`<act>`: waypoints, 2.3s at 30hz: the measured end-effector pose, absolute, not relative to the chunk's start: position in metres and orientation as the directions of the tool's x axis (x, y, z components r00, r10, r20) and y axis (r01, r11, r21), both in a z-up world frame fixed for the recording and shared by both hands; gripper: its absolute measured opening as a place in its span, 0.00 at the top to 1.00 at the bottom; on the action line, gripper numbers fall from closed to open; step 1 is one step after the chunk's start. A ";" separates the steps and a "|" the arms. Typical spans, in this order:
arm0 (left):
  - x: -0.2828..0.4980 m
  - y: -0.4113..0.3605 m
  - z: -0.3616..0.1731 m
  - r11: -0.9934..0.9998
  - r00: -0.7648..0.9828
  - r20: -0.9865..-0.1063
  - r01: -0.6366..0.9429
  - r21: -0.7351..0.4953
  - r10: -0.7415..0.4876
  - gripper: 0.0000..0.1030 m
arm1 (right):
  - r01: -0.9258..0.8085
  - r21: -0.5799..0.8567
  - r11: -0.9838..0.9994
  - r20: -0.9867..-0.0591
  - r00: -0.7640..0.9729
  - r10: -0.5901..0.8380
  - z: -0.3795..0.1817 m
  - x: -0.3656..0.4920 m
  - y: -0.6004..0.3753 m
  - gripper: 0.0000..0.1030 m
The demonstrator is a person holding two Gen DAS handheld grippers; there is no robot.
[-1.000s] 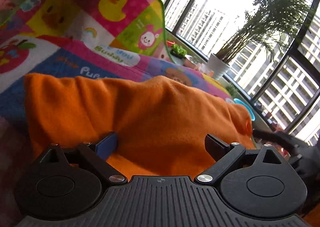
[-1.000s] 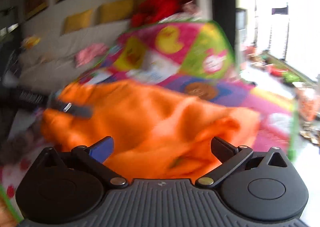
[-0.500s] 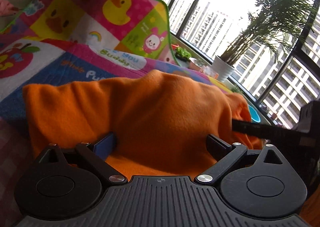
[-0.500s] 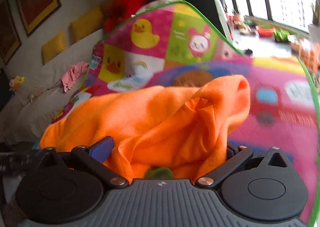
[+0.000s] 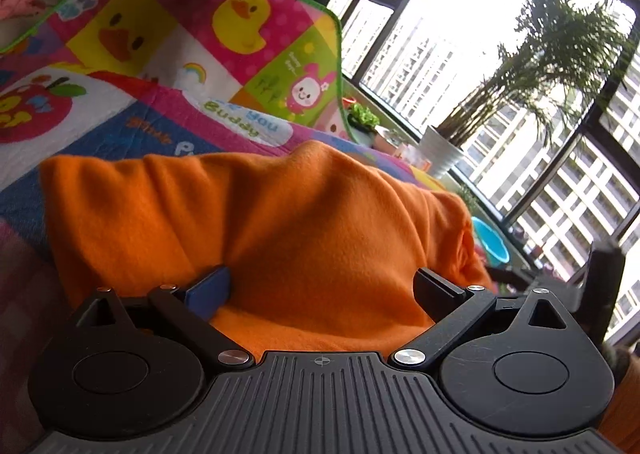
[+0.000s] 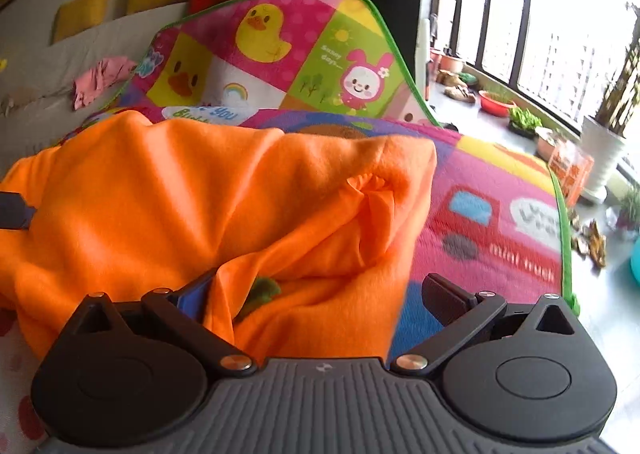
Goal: Fold clothes
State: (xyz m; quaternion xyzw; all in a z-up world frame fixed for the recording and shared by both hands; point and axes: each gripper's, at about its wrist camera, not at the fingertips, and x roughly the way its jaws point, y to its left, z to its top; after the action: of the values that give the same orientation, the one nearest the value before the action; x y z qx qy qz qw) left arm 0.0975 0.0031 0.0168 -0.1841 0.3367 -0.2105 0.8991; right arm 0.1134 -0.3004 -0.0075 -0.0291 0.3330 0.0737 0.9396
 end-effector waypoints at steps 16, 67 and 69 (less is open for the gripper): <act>0.091 0.011 0.002 0.813 0.680 -0.494 0.276 -0.512 -0.542 0.00 | -0.094 0.101 0.990 -0.534 0.835 0.134 0.019 0.091 -0.323 0.00; 0.101 0.066 -0.001 0.973 0.760 -0.640 -0.042 -0.228 -0.117 0.00 | -0.243 -0.031 0.970 -0.562 0.806 0.184 0.015 0.094 -0.262 0.00; 0.100 0.066 -0.001 0.973 0.761 -0.637 -0.036 -0.229 -0.122 0.00 | -0.274 -0.111 0.955 -0.484 0.855 0.188 0.029 0.079 -0.244 0.00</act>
State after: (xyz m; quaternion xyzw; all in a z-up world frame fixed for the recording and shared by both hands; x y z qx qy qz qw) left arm 0.1003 0.0662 -0.0013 -0.1146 0.3446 -0.0229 0.9314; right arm 0.0792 -0.2438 0.0289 -0.0884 0.2413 0.1205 0.9589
